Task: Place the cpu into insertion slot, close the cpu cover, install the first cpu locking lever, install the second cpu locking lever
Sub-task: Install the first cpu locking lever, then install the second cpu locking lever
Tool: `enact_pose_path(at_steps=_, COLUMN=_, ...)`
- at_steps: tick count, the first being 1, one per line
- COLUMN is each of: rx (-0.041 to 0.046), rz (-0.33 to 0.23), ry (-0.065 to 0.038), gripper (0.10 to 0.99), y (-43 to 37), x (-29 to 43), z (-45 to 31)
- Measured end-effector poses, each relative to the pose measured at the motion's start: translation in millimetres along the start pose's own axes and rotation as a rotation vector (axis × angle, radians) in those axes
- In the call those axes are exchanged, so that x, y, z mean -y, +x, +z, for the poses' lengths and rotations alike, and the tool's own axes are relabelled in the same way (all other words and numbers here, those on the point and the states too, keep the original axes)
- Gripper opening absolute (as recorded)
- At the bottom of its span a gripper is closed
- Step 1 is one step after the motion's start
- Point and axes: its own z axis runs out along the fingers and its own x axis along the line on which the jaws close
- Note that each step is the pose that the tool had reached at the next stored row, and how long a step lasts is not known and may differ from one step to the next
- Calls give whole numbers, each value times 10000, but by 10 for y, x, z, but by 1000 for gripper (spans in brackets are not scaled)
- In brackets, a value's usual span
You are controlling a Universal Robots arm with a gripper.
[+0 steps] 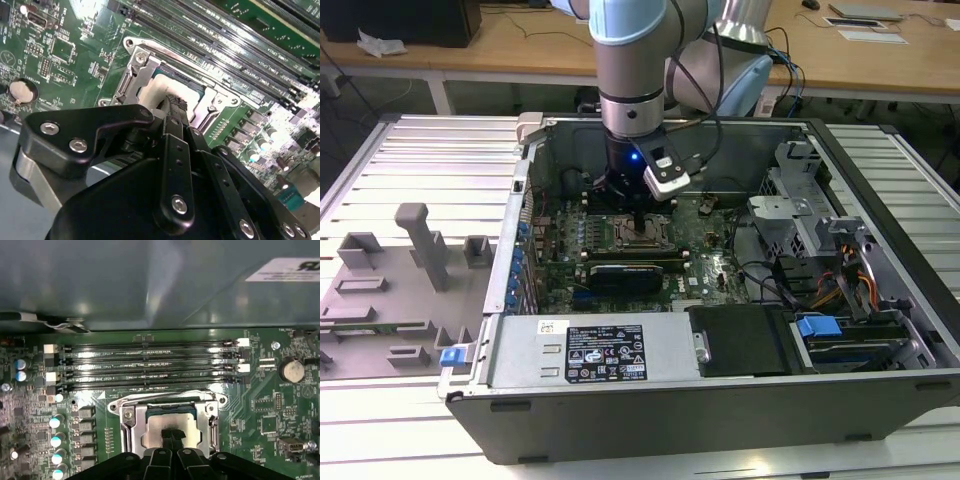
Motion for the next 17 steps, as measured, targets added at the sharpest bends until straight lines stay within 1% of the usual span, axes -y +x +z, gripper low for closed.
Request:
enact_pose_path(at_steps=1, rx=2, rz=-39, ry=75, gripper=106, y=-4, x=2, z=-35)
enact_pose_path(at_steps=2, rx=3, rz=-43, ry=88, gripper=106, y=-8, x=2, z=-66)
enact_pose_path(at_steps=3, rx=4, rz=-42, ry=89, gripper=106, y=-13, x=4, z=-123)
enact_pose_path(at_steps=5, rx=5, rz=-41, ry=88, gripper=106, y=-20, x=5, z=-186)
enact_pose_path(at_steps=7, rx=4, rz=-41, ry=89, gripper=106, y=-29, x=7, z=-278)
enact_pose_path(at_steps=8, rx=4, rz=-40, ry=89, gripper=106, y=-32, x=8, z=-300)
enact_pose_path(at_steps=10, rx=5, rz=-41, ry=89, gripper=106, y=-34, x=9, z=-324)
enact_pose_path(at_steps=17, rx=4, rz=-41, ry=90, gripper=106, y=-35, x=9, z=-333)
